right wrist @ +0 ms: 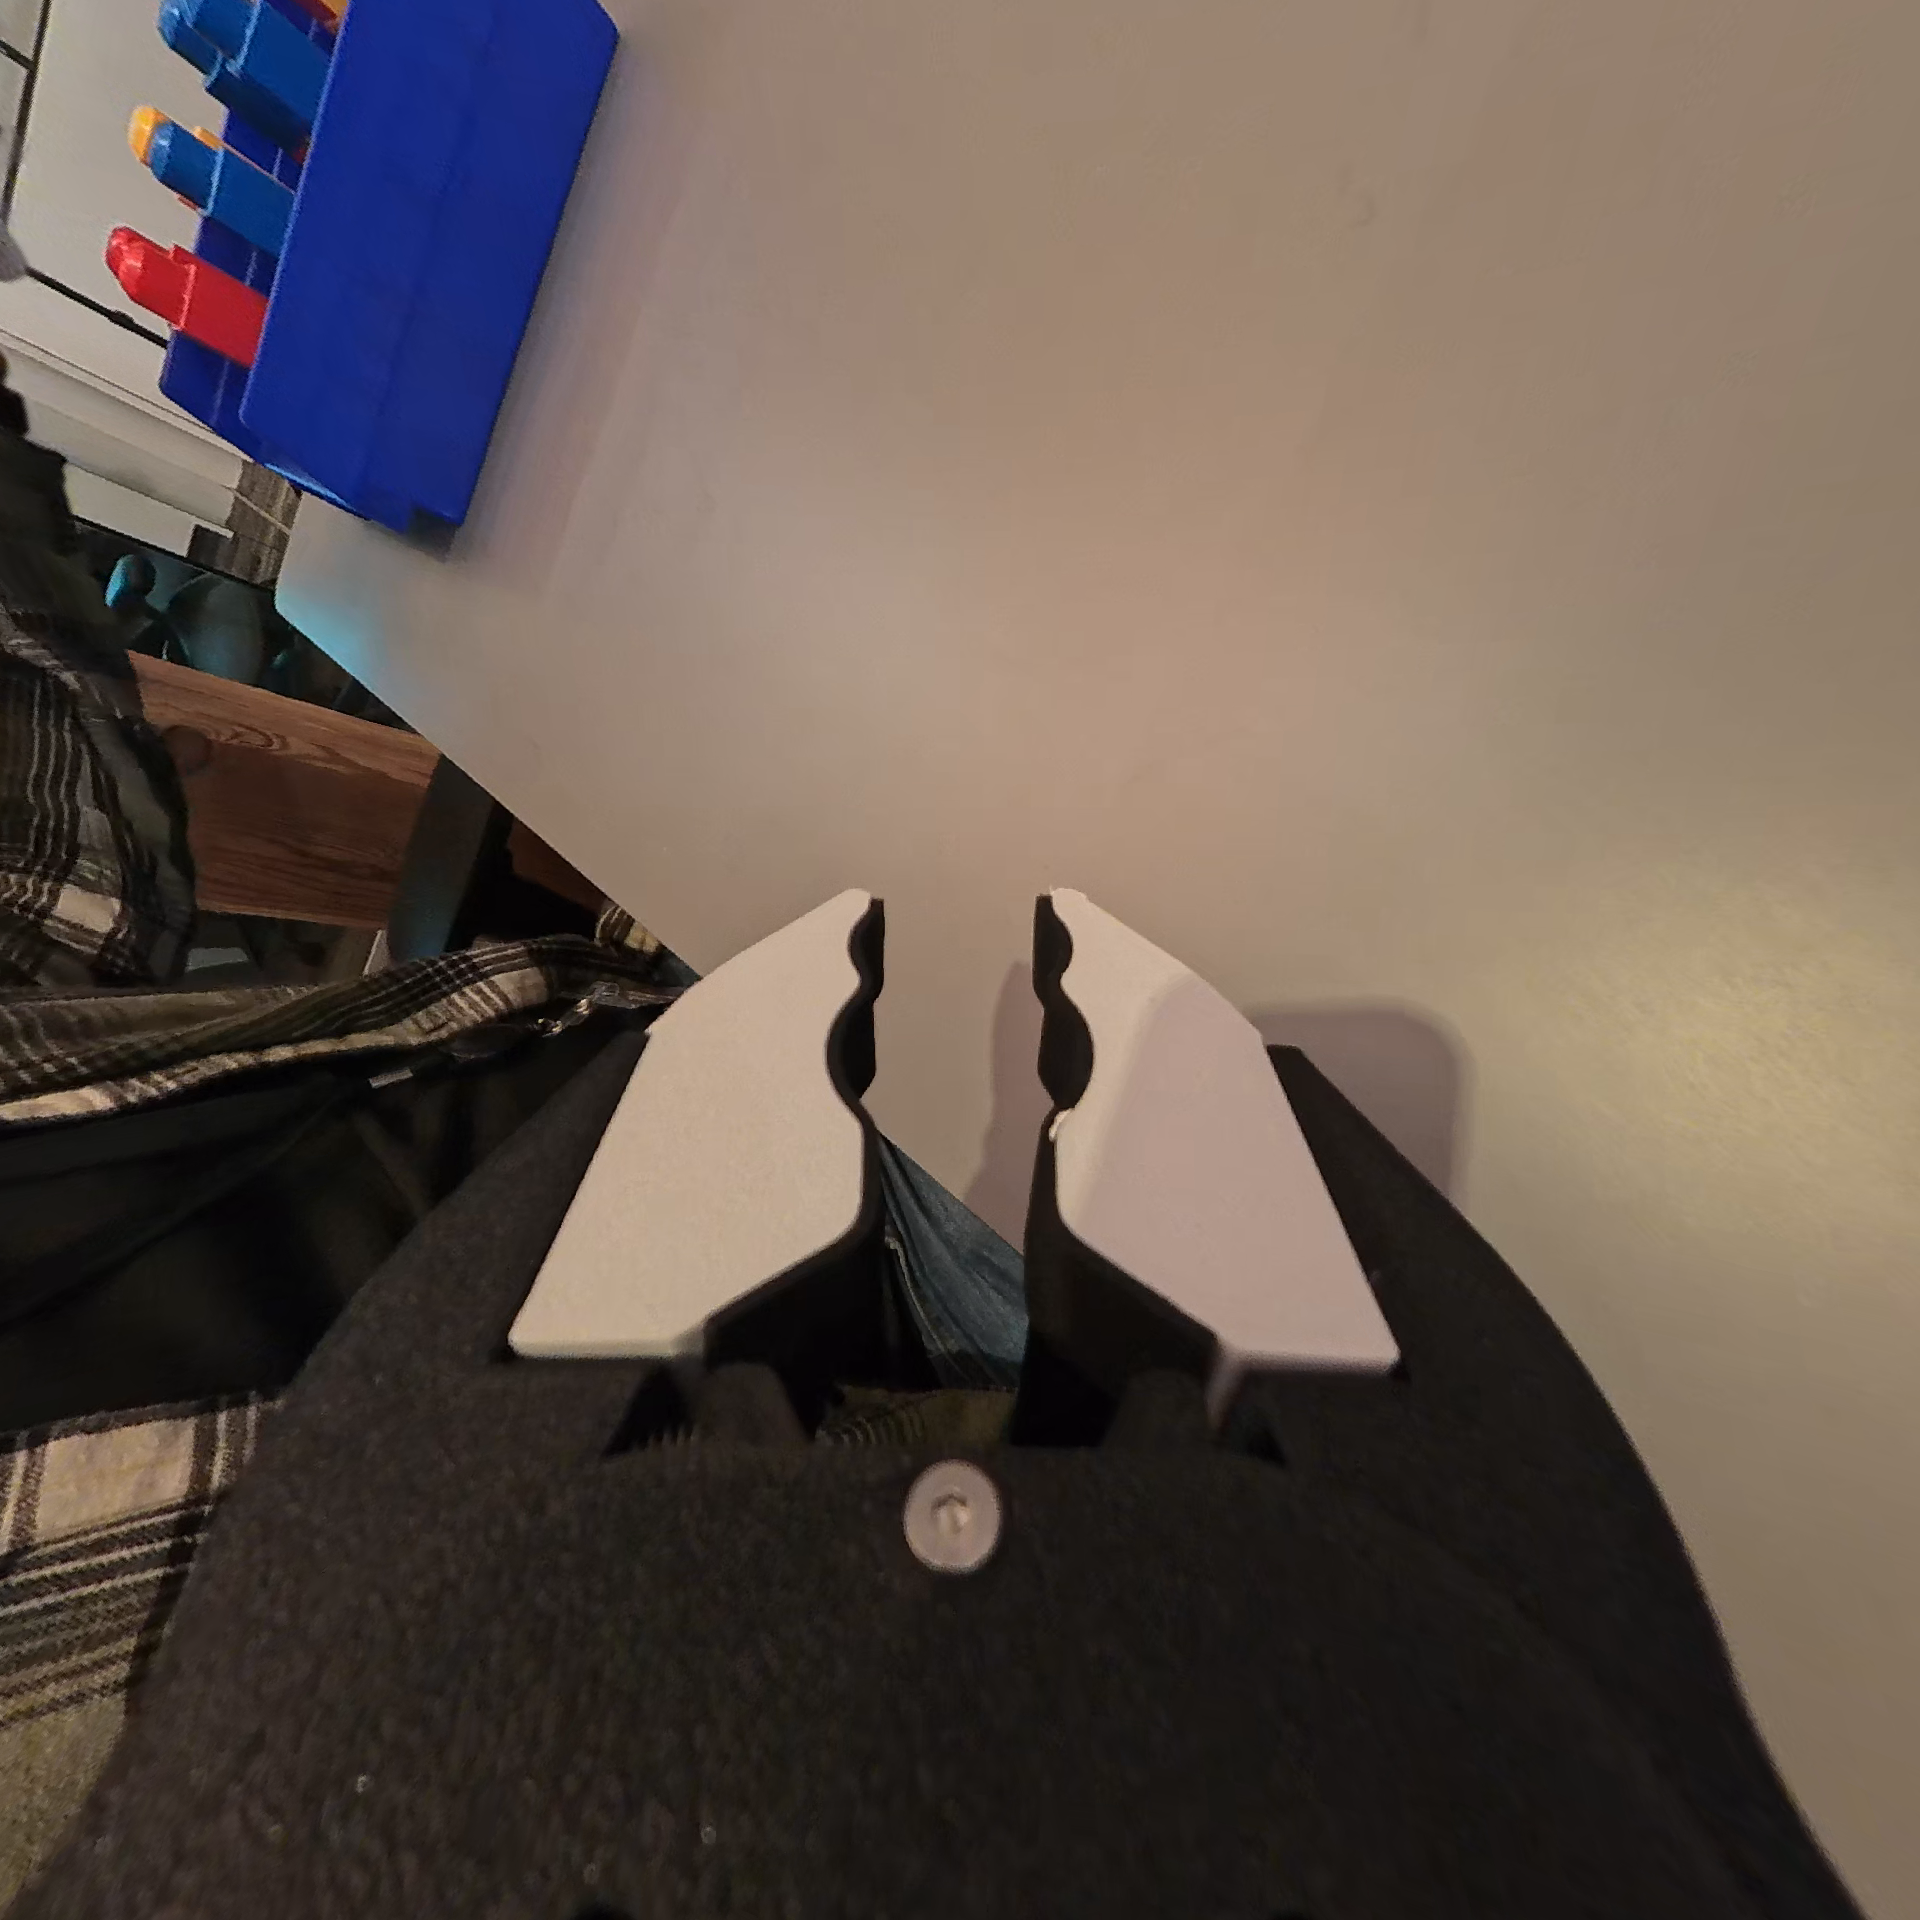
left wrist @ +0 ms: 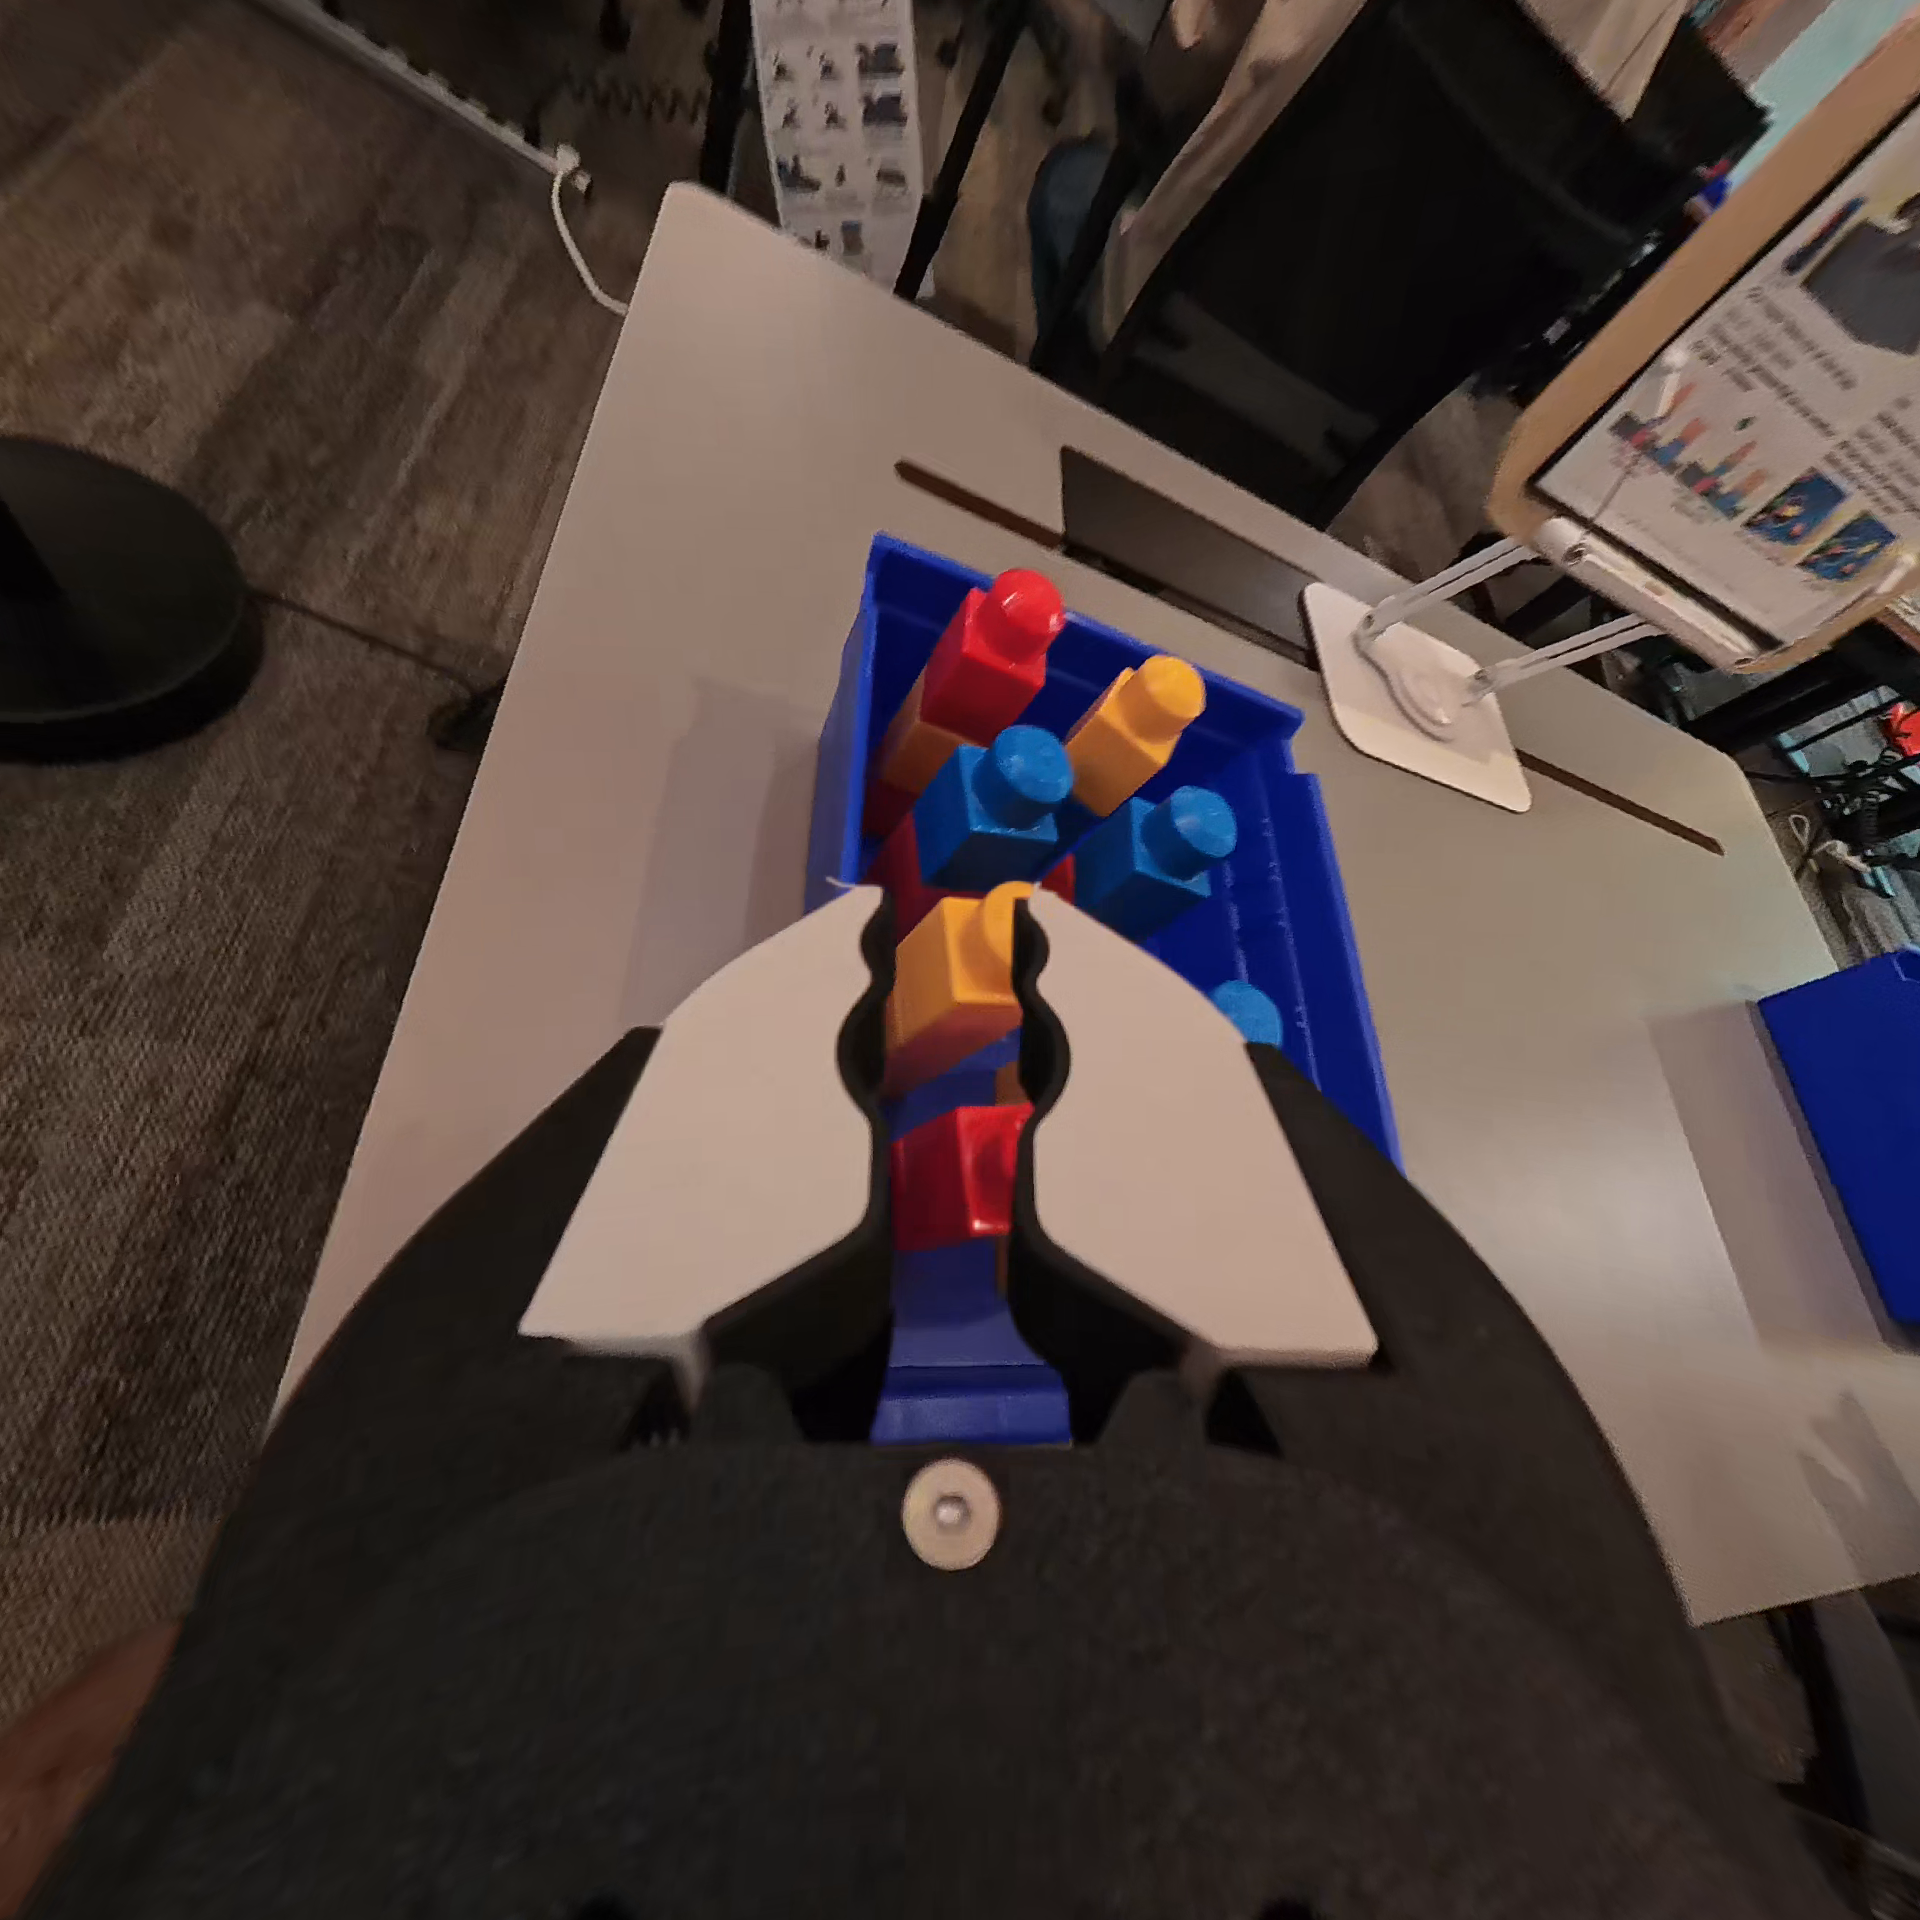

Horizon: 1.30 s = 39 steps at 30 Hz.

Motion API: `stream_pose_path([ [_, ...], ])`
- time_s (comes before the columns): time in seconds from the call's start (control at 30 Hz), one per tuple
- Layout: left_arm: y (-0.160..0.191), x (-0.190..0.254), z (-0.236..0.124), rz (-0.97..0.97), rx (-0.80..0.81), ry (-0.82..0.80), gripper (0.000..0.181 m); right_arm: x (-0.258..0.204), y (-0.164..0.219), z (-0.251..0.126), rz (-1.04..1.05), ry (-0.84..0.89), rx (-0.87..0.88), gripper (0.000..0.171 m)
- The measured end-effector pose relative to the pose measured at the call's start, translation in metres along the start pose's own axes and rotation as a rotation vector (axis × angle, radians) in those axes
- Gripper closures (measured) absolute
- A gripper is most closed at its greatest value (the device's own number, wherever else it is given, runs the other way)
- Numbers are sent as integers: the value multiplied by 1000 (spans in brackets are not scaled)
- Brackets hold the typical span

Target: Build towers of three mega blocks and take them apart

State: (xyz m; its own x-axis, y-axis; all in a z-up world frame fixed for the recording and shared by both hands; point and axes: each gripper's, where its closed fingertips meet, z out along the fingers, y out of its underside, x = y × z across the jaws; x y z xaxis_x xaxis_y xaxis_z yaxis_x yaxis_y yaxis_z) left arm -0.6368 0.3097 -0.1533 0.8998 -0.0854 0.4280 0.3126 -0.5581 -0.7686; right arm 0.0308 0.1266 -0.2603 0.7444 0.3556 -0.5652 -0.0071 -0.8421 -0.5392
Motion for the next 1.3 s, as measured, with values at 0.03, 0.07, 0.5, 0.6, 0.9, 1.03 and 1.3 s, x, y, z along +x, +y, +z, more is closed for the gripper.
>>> stream_pose_path([
  [0.03, -3, 6, -3, 14, 14, 11, 161, 0, 0, 0, -1, 0, -1, 144],
  [0.07, -5, 13, -5, 26, 24, 28, 161, -1, 0, 1, -2, 1, -2, 144],
  [0.5, -4, 98, -18, 228, 67, 152, 158, -2, 0, -2, -2, 13, -3, 144],
  [0.6, 6, 114, -20, 282, 72, 176, 155, -3, -1, -2, -3, 15, -1, 144],
  [0.9, 56, 136, -29, 321, 95, 266, 140, -17, -20, 13, -87, 34, -3, 127],
  [1.03, 77, 131, -29, 334, 121, 285, 130, -30, -43, 25, -168, 69, 1, 114],
  [1.3, 86, 104, -25, 354, 158, 159, 114, -56, -55, 53, -230, 42, -31, 109],
])
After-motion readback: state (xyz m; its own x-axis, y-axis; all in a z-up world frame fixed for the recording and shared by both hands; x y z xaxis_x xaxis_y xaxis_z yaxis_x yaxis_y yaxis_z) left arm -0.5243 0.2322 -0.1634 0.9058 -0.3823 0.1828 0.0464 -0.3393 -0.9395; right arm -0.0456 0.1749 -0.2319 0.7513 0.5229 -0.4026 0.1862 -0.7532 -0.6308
